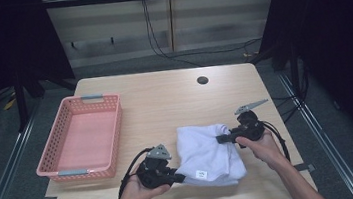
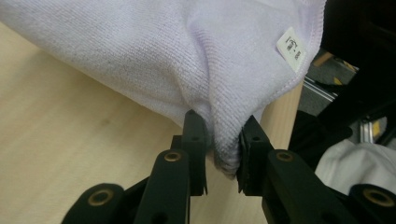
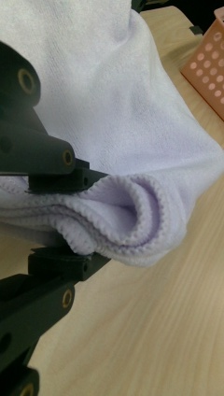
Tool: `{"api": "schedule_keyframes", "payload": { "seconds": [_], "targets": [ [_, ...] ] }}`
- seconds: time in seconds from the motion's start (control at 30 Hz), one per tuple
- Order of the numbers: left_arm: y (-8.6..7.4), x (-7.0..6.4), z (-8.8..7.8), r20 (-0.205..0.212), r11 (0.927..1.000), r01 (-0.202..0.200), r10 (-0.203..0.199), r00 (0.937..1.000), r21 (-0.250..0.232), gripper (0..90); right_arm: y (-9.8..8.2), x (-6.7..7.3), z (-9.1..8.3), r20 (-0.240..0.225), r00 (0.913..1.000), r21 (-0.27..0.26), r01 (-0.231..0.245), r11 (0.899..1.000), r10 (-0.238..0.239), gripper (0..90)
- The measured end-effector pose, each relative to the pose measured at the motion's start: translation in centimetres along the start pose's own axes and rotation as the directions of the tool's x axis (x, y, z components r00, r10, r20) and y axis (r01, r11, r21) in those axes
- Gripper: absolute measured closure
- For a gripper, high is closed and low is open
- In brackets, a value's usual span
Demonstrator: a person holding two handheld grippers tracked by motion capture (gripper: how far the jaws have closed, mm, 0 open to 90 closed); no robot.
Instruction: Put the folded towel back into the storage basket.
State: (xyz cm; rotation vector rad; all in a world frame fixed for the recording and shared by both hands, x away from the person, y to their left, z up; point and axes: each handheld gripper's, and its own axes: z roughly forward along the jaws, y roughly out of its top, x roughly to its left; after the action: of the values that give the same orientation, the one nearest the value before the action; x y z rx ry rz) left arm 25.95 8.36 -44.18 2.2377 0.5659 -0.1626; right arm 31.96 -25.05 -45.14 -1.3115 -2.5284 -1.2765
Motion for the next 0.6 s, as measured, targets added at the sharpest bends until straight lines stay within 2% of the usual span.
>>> {"api": "schedule_keyframes", "payload": {
  "seconds": [0.27, 0.33, 0.5, 0.6],
  "targets": [
    [0.8, 0.0, -1.6, -0.017, 0.9992, -0.005, 0.004, 0.9998, -0.04, 76.6, 2.2, 0.8, -0.6, 0.016, 0.9996, -0.017, 0.023, 1.0, -0.023, 68.1],
    [0.9, 0.0, -2.0, -0.045, 0.999, 0.009, -0.011, 0.9989, -0.043, 76.8, 2.6, 0.9, -0.7, 0.018, 0.9996, -0.026, 0.024, 0.999, -0.023, 68.1],
    [1.3, -0.3, -2.6, -0.05, 0.999, -0.011, 0.009, 0.9987, -0.044, 77.0, 3.8, 1.5, -0.9, 0.024, 0.9992, -0.033, 0.033, 0.999, -0.032, 68.6],
    [1.4, -0.1, -3.5, -0.053, 0.998, -0.001, -0.002, 0.9986, -0.064, 76.9, 4.6, 1.6, -0.9, 0.016, 0.9993, -0.04, 0.034, 0.999, -0.033, 68.9]
  ]
}}
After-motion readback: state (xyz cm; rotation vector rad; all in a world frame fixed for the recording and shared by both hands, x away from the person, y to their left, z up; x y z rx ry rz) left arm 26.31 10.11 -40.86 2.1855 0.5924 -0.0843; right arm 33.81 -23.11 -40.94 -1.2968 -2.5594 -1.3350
